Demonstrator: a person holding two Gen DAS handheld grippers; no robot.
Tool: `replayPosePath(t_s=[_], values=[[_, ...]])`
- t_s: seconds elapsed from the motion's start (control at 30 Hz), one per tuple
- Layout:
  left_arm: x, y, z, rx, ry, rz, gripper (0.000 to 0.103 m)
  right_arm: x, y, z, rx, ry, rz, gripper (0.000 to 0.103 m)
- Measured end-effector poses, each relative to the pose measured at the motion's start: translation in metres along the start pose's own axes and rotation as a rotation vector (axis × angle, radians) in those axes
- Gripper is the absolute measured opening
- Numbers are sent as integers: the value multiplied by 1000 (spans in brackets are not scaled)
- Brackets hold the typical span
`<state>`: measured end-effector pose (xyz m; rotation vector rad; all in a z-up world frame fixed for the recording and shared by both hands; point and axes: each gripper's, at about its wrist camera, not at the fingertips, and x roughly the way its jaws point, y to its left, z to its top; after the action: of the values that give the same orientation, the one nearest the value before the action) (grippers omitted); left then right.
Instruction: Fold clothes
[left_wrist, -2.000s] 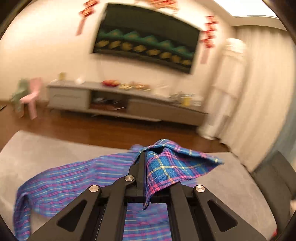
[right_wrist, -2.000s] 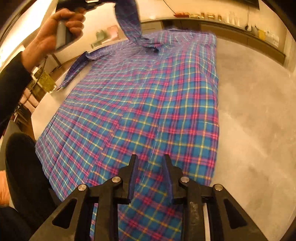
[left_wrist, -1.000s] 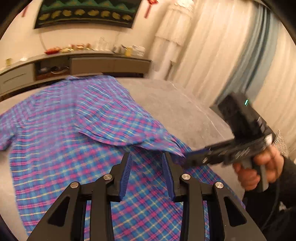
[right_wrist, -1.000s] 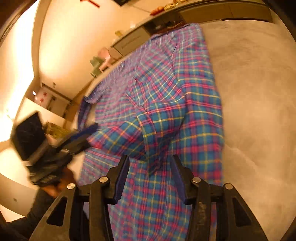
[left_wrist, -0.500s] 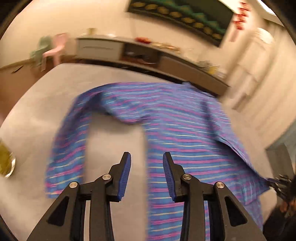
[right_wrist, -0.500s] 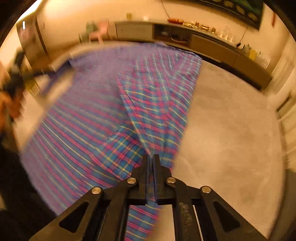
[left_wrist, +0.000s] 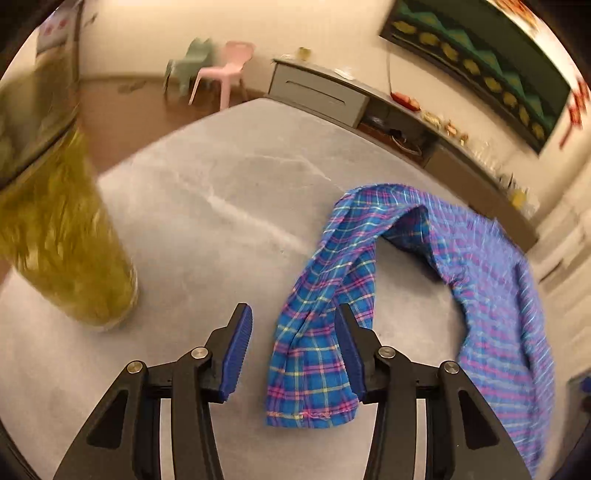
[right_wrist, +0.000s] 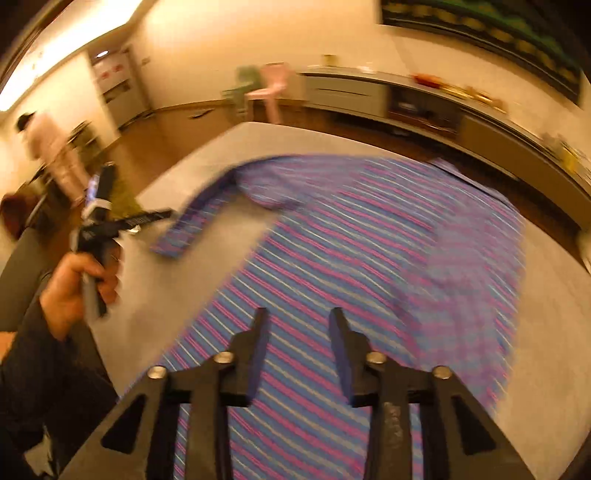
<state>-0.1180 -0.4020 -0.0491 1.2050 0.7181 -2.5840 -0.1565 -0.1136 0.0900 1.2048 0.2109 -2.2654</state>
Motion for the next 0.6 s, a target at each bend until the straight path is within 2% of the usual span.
replayPosePath(t_s=[0.13,0.23,0.3,0.43,0.6], values=[[-25,17,-1,-111,-37,-85,46,69,72,53,-91,28,103,42],[-44,27,-10,-183,-58,-175,46,126,122,77,-153,42,151,51],[-56,36,-20,-216,-74,-175,45,164,150,78,-178,63,152,51],[-79,55,-29,-258,-121,-179,44,213,179,77,-200,110,114,51],[-88,51,-26,-182,-165,-187,45,254,207,64,-309,155,47,51]])
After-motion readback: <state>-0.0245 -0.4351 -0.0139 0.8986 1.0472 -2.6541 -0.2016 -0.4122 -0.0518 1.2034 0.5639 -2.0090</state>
